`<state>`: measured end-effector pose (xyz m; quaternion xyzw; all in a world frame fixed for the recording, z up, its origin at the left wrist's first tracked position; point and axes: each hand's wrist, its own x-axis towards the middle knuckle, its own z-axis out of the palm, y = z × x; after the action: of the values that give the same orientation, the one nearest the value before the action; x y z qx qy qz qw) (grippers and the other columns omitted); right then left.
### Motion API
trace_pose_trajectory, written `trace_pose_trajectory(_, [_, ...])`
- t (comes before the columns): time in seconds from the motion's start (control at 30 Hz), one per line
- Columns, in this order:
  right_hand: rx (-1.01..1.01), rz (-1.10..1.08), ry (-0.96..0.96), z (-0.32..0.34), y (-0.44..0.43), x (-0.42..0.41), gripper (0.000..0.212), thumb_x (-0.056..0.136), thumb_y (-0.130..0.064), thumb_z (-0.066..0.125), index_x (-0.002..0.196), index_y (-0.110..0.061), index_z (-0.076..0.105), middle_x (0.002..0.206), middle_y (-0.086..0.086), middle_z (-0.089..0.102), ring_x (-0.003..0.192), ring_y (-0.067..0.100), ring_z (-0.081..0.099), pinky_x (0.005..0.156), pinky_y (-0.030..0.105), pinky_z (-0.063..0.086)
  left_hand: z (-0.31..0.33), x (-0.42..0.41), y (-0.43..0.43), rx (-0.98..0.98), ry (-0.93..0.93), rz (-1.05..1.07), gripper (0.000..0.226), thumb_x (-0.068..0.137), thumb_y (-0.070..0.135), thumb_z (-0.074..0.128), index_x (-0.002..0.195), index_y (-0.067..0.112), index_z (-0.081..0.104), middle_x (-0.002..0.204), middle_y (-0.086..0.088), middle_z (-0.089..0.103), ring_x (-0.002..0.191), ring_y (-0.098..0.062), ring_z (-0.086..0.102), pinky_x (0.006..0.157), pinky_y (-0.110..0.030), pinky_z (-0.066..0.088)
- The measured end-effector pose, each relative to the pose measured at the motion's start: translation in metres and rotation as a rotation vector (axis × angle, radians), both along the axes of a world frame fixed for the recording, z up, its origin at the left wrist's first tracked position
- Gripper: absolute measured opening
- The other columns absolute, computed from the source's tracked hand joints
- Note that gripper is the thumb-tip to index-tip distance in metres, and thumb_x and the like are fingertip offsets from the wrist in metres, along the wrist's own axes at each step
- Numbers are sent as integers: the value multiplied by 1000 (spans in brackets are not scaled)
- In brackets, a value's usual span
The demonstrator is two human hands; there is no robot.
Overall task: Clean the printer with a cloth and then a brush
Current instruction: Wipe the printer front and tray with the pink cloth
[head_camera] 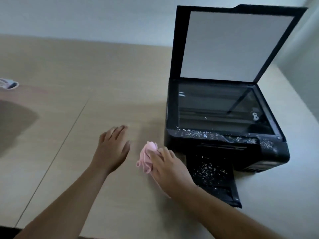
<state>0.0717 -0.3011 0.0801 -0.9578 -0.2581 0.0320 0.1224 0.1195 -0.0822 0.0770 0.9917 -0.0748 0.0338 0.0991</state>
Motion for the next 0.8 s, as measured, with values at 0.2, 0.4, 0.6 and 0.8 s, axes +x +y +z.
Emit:
trace_pose_trajectory(0.2, [-58, -276, -143, 38, -48, 36, 52, 85, -26, 25, 135, -16, 38, 120, 11, 50, 95, 30, 53, 70, 42, 52, 54, 61, -66, -53, -145, -149, 55, 96, 39, 32, 145, 16, 38, 150, -5, 42, 139, -27, 30, 110, -43, 24])
trace_pose_trajectory(0.4, [-3, -438, -91, 31, -41, 36, 58, 81, -37, 66, 134, -19, 47, 120, 11, 56, 93, 30, 61, 59, 39, 52, 61, 97, -106, -143, -105, -288, 47, 101, 32, 36, 146, 18, 39, 154, -1, 37, 143, -18, 25, 113, -36, 20])
trace_pose_trajectory(0.6, [76, -648, -220, 19, -63, 25, 47, 83, -34, 55, 128, -22, 55, 93, 6, 57, 68, 27, 60, 46, 32, 43, 46, 132, -132, -163, 56, -480, 49, 103, 31, 35, 150, 16, 33, 160, -3, 26, 148, -17, 18, 120, -32, 12])
trace_pose_trajectory(0.8, [143, -652, -269, 14, -20, 30, 49, 81, -36, 59, 127, -20, 59, 91, 6, 57, 65, 24, 56, 44, 32, 44, 34, 155, -142, -66, 104, -506, 56, 104, 32, 27, 155, 15, 14, 164, 0, 7, 150, -12, -2, 121, -35, -5])
